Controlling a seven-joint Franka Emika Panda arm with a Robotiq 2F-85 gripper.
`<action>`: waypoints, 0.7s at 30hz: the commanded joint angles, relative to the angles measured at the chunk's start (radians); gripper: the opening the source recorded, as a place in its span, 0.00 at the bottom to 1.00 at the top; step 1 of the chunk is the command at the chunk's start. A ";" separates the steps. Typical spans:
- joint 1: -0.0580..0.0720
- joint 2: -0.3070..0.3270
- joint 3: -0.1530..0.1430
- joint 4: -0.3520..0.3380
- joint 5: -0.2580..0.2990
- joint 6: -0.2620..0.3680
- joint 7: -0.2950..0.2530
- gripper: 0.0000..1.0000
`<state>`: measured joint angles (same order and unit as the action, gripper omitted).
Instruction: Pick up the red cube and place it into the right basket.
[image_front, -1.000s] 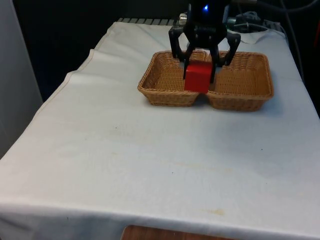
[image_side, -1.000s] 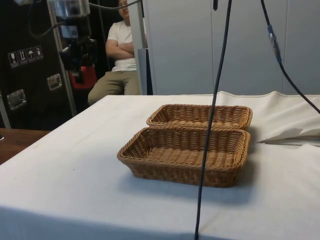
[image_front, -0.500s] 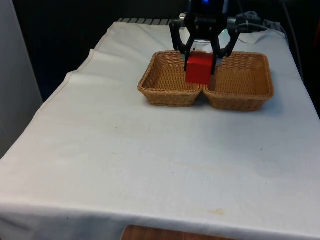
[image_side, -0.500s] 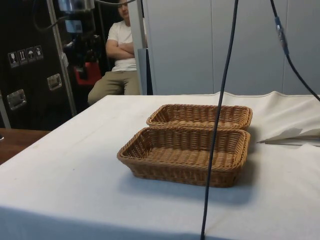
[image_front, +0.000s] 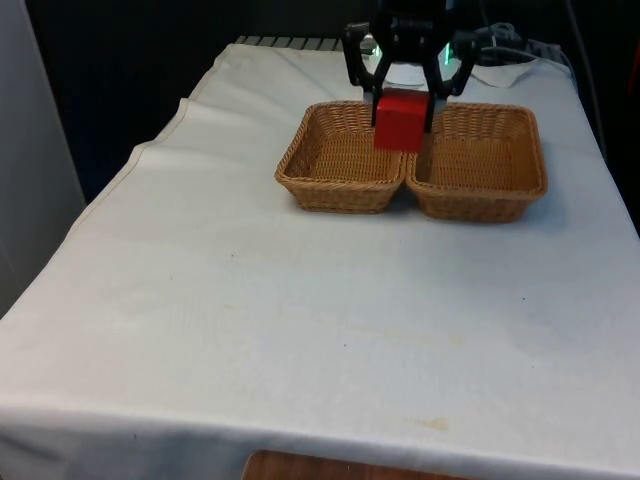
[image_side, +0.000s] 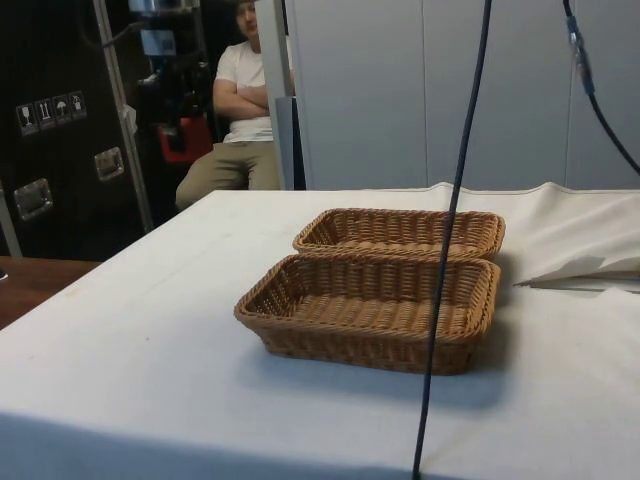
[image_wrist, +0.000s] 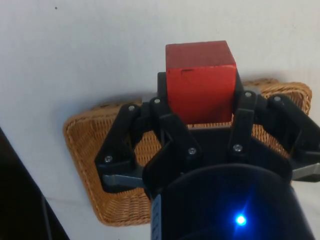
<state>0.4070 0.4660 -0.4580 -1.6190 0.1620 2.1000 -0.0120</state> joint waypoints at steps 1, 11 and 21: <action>0.016 -0.043 -0.007 -0.055 -0.018 0.024 0.008 0.03; 0.014 -0.096 0.003 -0.109 -0.033 0.026 0.010 0.03; 0.012 -0.150 0.013 -0.169 -0.051 0.027 0.013 0.03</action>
<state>0.4070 0.3410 -0.4370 -1.7550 0.1270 2.1030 -0.0100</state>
